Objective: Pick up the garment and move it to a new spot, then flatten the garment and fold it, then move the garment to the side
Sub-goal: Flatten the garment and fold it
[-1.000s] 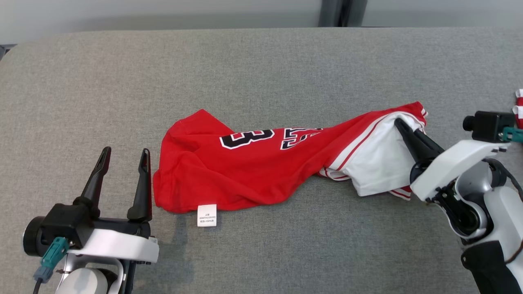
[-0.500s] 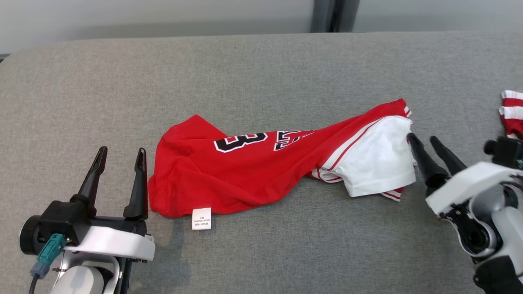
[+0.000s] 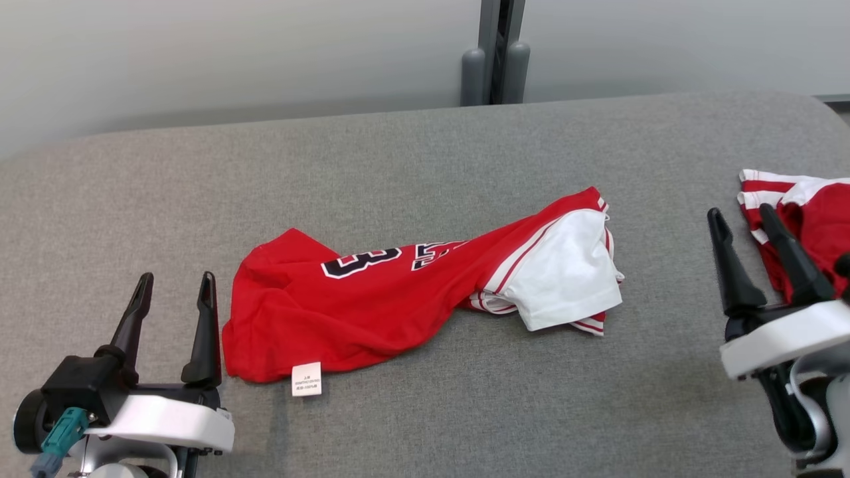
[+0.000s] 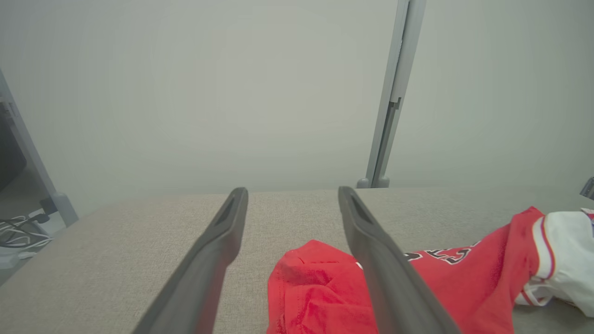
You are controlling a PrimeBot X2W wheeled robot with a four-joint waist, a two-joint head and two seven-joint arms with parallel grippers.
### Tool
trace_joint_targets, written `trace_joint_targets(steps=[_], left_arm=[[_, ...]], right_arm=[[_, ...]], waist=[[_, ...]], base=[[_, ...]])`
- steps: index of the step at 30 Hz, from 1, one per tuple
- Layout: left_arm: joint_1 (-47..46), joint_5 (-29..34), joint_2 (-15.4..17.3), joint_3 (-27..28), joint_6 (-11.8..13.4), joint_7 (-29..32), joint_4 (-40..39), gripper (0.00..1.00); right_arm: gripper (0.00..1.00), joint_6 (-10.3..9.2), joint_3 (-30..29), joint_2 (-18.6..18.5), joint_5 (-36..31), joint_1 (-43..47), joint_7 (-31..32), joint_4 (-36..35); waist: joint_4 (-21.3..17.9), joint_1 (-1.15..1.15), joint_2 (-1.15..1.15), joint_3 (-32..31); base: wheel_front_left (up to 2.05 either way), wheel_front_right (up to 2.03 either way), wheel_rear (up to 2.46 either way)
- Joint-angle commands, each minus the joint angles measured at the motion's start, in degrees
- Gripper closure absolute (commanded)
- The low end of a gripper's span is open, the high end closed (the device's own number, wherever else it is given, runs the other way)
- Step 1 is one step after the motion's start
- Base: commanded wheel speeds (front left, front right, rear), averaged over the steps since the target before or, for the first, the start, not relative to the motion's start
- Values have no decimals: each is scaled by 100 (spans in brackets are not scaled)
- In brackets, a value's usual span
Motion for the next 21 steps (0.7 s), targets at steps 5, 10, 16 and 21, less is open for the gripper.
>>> trace_joint_targets(steps=[5,10,16,21], left_arm=[[215,-52,73,-22,52,68,-21,0],[506,-81,121,-34,109,104,-47,0],[711,-127,133,-36,170,139,-88,0],[747,-149,137,-46,187,166,-86,0]], right_arm=[[0,3,-137,380,-921,624,412,-726],[0,2,-297,639,-1277,1114,656,-1102],[0,2,-447,786,-1516,1446,744,-1445],[0,2,-465,830,-1566,1521,801,-1568]], waist=[[-17,0,0,-295],[-20,0,0,-510],[7,0,0,-662],[20,0,0,-697]], base=[[0,0,0],[0,0,0],[0,0,0],[0,0,0]])
